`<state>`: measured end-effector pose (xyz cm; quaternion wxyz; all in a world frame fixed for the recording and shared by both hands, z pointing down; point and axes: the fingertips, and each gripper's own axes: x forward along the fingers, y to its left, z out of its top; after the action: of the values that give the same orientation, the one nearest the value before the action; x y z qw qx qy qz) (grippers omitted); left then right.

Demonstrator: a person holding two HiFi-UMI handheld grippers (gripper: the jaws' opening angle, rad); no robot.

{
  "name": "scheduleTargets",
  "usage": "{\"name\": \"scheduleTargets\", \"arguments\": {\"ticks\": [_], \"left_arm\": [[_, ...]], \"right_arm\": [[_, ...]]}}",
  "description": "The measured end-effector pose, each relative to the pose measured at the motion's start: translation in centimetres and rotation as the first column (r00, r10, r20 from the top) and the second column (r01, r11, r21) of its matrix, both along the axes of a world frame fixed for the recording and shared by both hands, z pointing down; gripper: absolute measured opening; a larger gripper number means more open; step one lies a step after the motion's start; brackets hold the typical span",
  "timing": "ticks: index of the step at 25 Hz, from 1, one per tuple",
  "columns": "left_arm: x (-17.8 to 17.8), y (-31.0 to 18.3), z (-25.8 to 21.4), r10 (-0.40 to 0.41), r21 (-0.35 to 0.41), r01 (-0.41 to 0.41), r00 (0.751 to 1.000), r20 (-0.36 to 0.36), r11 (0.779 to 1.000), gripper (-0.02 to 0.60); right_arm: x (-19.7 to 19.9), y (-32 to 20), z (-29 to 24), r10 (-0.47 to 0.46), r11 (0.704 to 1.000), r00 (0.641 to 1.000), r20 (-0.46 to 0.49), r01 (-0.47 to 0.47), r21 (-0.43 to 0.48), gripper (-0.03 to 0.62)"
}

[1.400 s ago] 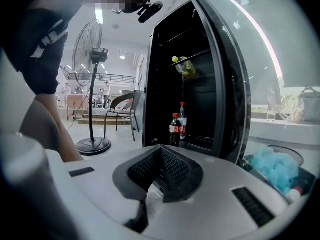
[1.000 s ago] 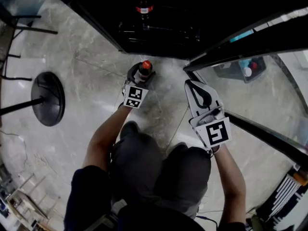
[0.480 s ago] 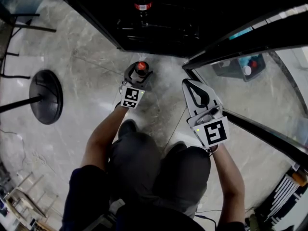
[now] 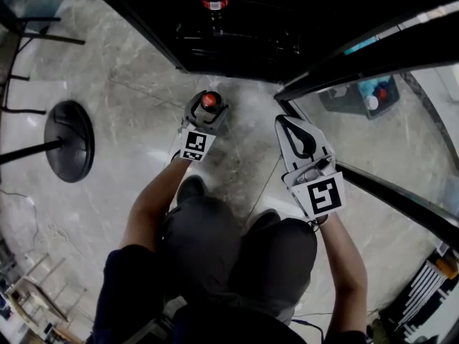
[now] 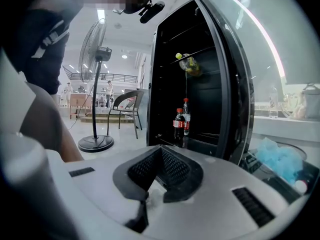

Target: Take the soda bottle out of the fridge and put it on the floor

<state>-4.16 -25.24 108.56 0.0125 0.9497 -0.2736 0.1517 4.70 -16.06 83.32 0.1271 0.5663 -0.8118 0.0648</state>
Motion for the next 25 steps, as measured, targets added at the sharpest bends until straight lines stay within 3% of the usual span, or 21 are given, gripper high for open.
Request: {"name": "scheduleTargets", "arguments": {"ticks": [12,25], "left_arm": [[-0.3,0.4,-2.1,0.031,0.031,-0.032,0.999,0.033,0.999,0.325],[-3.6,1.8,-8.2,0.046,0.073,-0.043,0.998,-0.034,0.996,0.324]], "right_arm": [[-0.2,-0.2,-0.1,-0.008,1.000,1.000,0.001,0.008,0.006,0.018],[-0.5,-0.2,-1.2,-0.008,1.000,0.999,0.049,0.007,0.024,0.018]]}}
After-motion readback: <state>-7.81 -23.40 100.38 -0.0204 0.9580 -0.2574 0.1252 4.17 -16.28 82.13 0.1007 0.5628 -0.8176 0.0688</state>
